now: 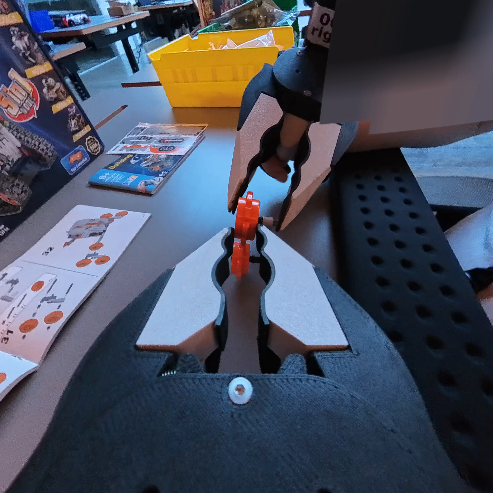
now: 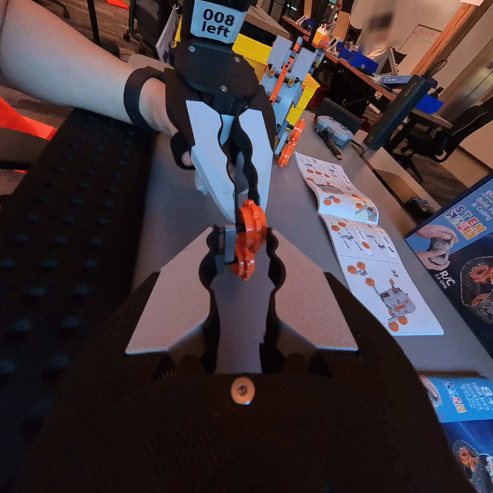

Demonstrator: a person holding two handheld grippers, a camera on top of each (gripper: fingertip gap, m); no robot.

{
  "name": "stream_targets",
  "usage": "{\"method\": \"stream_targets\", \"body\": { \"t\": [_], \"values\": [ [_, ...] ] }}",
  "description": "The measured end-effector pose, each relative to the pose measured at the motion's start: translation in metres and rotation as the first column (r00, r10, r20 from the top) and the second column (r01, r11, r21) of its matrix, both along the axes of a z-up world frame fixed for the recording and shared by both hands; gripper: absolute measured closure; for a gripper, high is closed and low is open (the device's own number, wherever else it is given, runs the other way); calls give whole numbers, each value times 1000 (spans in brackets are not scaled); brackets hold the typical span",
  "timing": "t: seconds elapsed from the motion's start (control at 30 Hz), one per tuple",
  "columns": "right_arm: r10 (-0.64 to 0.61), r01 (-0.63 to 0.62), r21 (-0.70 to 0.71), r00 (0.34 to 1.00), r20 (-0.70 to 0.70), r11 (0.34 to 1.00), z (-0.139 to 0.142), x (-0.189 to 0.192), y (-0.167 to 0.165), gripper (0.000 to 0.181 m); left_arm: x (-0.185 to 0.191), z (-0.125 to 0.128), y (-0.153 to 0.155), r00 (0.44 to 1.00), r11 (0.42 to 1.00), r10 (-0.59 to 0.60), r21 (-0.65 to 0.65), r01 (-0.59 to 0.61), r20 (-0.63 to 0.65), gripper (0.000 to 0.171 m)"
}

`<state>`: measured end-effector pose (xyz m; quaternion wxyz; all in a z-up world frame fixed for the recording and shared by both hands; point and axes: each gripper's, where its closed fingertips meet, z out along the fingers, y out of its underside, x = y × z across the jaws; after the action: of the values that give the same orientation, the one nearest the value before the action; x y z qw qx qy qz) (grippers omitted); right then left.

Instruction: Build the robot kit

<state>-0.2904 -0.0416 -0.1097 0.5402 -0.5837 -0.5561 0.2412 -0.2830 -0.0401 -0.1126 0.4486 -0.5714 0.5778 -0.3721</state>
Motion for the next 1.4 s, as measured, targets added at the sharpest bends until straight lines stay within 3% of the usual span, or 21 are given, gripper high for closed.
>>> {"method": "stream_targets", "body": {
  "t": [0.6,0.83,1.1,1.27,1.4],
  "values": [
    [-102,90,177,993,56,980,-10,-6,-2,147,0,-17,1,1000,996,3,87,0,-31,157],
    [-157,151,139,987,40,979,-10,-6,3,146,-1,-17,5,999,1000,17,20,-16,-27,157],
    [-188,190,78,982,-36,979,0,-7,0,147,-2,-6,2,1000,999,19,40,-19,5,159],
    [-203,203,-17,979,-8,979,-12,-3,3,147,-1,-14,5,995,981,79,184,-66,-63,159],
    [-206,206,-27,978,-17,978,-11,-3,2,147,-1,-14,4,995,991,83,109,-77,-52,159]
  ]
}}
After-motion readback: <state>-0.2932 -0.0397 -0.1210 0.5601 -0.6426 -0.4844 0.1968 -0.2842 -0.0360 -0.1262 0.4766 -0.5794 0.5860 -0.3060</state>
